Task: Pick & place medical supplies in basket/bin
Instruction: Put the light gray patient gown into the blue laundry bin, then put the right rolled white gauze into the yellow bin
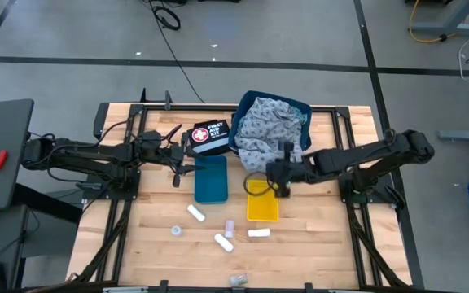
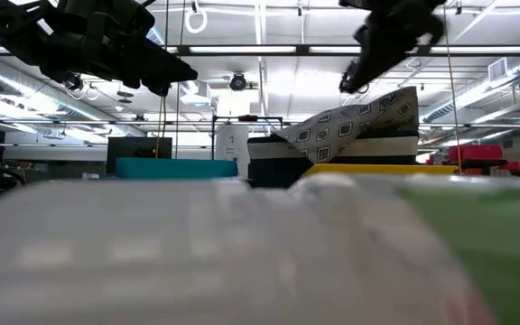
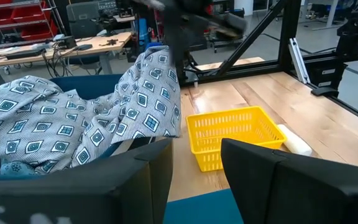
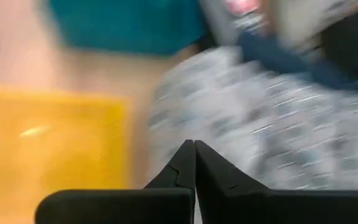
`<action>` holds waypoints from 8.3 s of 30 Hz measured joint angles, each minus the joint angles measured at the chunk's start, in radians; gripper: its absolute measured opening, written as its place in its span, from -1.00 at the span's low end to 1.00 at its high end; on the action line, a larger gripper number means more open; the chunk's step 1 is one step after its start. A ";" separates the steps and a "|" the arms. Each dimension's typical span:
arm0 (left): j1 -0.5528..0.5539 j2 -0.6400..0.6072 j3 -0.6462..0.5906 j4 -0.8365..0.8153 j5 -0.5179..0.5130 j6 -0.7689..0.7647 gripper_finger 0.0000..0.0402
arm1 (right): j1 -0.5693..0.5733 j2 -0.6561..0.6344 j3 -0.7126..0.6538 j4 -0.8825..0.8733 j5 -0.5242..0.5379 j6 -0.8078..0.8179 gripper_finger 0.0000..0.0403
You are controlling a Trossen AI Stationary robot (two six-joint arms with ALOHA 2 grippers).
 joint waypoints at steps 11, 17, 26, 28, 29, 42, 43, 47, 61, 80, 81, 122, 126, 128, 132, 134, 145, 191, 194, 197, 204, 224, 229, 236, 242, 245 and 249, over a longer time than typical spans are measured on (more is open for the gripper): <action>0.000 0.000 0.000 0.002 0.000 0.003 -0.29 | 0.087 0.021 -0.115 -0.034 -0.180 0.152 -0.99; 0.000 0.000 0.000 0.014 0.000 0.001 -0.29 | 0.021 0.079 -0.145 0.020 -0.012 0.091 -1.00; 0.000 0.000 0.000 0.014 0.003 0.000 -0.29 | -0.003 0.077 -0.127 0.190 0.185 -0.073 -1.00; 0.000 0.000 0.000 0.011 0.003 0.000 -0.29 | -0.013 0.077 -0.126 0.219 0.239 -0.094 -1.00; 0.000 0.000 0.000 0.010 0.005 0.000 -0.29 | -0.023 0.077 -0.126 0.225 0.253 -0.100 -1.00; 0.000 0.000 0.000 0.008 0.007 -0.006 -0.29 | -0.255 0.077 -0.126 0.245 0.310 -0.136 -1.00; 0.000 0.000 0.000 0.008 0.007 -0.005 -0.29 | -0.277 0.077 -0.126 0.245 0.277 -0.135 -1.00; 0.000 0.000 0.000 0.006 0.007 -0.005 -0.29 | -0.368 0.082 -0.125 0.246 0.146 -0.133 -1.00; 0.000 0.000 0.000 -0.010 0.019 -0.006 -0.29 | -0.484 0.204 -0.124 0.404 -0.152 -0.157 -1.00; 0.000 0.000 0.000 -0.015 0.018 -0.004 -0.29 | -0.421 0.010 -0.128 0.383 -0.034 -0.196 -0.89; 0.000 0.000 0.000 -0.015 0.018 -0.004 -0.29 | -0.425 0.015 -0.127 0.370 -0.064 -0.196 -0.94; 0.000 0.000 0.000 -0.012 0.018 -0.004 -0.29 | -0.363 0.010 -0.127 -0.508 0.097 0.366 -1.00; 0.000 0.000 0.000 -0.006 0.018 -0.004 -0.29 | -0.320 -0.054 -0.127 -0.425 0.154 0.335 -1.00; 0.000 0.000 0.000 -0.005 0.018 -0.004 -0.29 | -0.291 -0.091 -0.127 -0.369 0.165 0.290 -1.00; 0.000 0.000 0.000 -0.001 0.035 -0.014 -0.29 | -0.217 -0.155 -0.127 -0.235 0.166 0.206 -1.00; -0.001 0.000 0.000 0.009 0.072 -0.029 -0.29 | -0.175 -0.174 -0.127 -0.165 0.152 0.161 -1.00; -0.093 0.000 0.000 -0.044 0.068 -0.075 -0.29 | 0.034 -0.174 -0.126 0.207 0.017 -0.007 -1.00; -0.348 0.000 0.000 -0.291 -0.308 -0.117 0.41 | 0.315 0.173 -0.126 0.454 -0.199 0.247 0.11; -0.348 0.000 0.000 -0.296 -0.309 -0.117 0.41 | 0.345 0.181 -0.125 0.498 -0.178 0.285 0.11; -0.348 0.008 0.001 -0.297 -0.312 -0.117 0.41 | 0.372 0.202 -0.125 0.502 -0.165 0.322 0.11; -0.348 0.046 0.002 -0.285 -0.316 -0.135 0.41 | 0.407 0.289 -0.072 0.467 -0.156 0.366 0.11; -0.347 0.096 0.001 -0.257 -0.323 -0.135 0.41 | 0.392 0.465 0.007 0.299 -0.140 0.396 0.10; -0.347 0.096 0.001 -0.246 -0.315 -0.123 0.41 | 0.384 0.487 0.006 0.298 -0.157 0.384 0.00; -0.347 0.096 0.000 -0.209 -0.299 -0.114 0.41 | 0.379 0.516 0.006 0.349 -0.203 0.380 -0.13; -0.347 0.096 0.000 -0.194 -0.286 -0.112 0.41 | 0.378 0.526 0.005 0.367 -0.230 0.373 -0.38; -0.347 0.096 0.000 -0.189 -0.286 -0.111 0.41 | 0.383 0.525 0.005 0.375 -0.236 0.372 -0.70; -0.347 0.096 0.000 -0.185 -0.286 -0.109 0.41 | 0.404 0.525 0.005 0.392 -0.244 0.347 -0.85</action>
